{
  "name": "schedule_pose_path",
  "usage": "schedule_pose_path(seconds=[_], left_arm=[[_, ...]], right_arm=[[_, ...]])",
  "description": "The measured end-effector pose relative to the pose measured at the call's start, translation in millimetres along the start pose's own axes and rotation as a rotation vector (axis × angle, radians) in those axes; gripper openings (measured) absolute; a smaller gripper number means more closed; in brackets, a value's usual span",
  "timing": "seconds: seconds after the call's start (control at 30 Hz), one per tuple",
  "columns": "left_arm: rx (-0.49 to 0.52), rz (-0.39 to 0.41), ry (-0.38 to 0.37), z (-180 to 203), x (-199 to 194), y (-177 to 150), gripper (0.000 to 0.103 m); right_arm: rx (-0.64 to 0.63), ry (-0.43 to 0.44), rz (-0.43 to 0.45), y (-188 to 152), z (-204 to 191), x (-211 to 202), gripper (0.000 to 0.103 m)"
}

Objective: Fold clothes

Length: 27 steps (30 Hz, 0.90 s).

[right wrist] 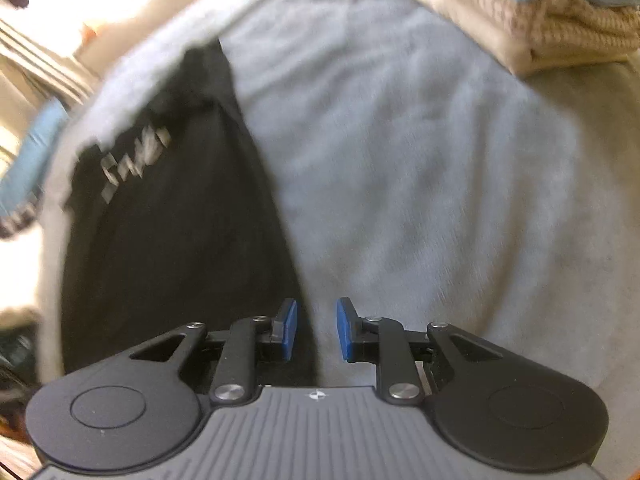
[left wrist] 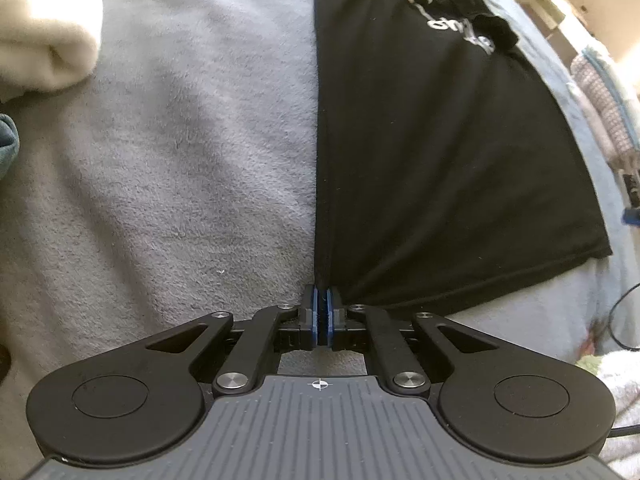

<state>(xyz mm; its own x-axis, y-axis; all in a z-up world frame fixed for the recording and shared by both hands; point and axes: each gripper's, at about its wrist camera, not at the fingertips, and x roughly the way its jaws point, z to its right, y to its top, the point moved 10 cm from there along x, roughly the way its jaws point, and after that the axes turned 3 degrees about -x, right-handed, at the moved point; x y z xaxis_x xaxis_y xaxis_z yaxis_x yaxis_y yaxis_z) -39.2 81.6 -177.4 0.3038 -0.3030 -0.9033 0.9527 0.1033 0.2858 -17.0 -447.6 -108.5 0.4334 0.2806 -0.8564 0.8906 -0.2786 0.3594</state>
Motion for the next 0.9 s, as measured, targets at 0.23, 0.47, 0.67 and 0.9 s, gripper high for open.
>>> schedule_pose_path(seconds=[0.23, 0.47, 0.67, 0.9], left_arm=[[-0.022, -0.009, 0.052, 6, 2, 1, 0.007], [0.026, 0.014, 0.133, 13, 5, -1, 0.007], [0.02, 0.006, 0.138, 11, 7, 1, 0.007], [0.024, 0.01, 0.138, 12, 8, 3, 0.008]], right_arm=[[-0.11, 0.033, 0.123, 88, -48, 55, 0.024], [-0.324, -0.002, 0.153, 149, -95, 118, 0.024], [-0.321, -0.035, 0.199, 164, -91, 127, 0.014], [-0.265, -0.076, 0.269, 181, -77, 134, 0.0]])
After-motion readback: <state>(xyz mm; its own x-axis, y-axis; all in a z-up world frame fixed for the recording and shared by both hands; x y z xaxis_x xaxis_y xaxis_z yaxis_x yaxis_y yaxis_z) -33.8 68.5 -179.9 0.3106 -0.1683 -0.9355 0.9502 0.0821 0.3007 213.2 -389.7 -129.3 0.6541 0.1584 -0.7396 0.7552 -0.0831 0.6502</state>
